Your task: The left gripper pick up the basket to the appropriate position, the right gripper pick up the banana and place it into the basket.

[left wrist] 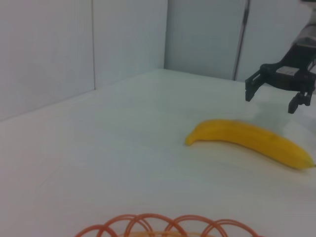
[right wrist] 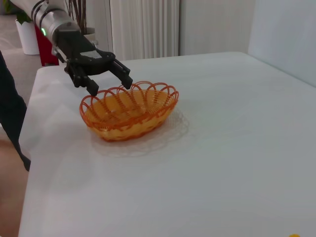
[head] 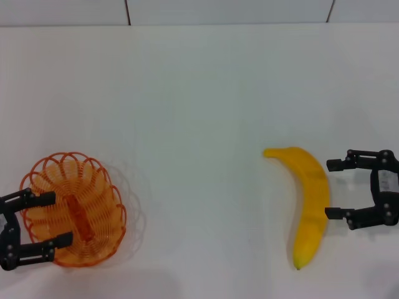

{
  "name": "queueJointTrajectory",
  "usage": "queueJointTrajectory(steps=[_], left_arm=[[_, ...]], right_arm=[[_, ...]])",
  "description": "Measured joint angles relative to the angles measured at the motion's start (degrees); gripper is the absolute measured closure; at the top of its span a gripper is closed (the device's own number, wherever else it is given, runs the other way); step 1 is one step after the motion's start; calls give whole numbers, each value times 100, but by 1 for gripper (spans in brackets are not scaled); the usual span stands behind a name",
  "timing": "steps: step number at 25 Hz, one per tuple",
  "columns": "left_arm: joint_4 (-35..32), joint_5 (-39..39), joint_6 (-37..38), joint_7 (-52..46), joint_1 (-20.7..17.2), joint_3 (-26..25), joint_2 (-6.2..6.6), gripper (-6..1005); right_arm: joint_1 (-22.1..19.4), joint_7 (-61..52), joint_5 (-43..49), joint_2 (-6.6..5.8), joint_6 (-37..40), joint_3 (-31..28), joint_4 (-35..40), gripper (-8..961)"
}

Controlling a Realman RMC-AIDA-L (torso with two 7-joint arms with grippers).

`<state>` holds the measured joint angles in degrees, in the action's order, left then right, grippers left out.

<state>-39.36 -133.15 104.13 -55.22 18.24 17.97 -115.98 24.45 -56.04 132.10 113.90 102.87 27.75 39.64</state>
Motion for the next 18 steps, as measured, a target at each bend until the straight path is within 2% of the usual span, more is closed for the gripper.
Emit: queueJointTrajectory(steps=[15,18], left_arm=[[-46,2,3,6,38,-9,-28,140],[-17,282,11,25,47,-76,-30,140]], right_arm=[[-2,5,-16,0,-5,-18,0,67],[-2,6,-41,3,-5,-31,0,67]])
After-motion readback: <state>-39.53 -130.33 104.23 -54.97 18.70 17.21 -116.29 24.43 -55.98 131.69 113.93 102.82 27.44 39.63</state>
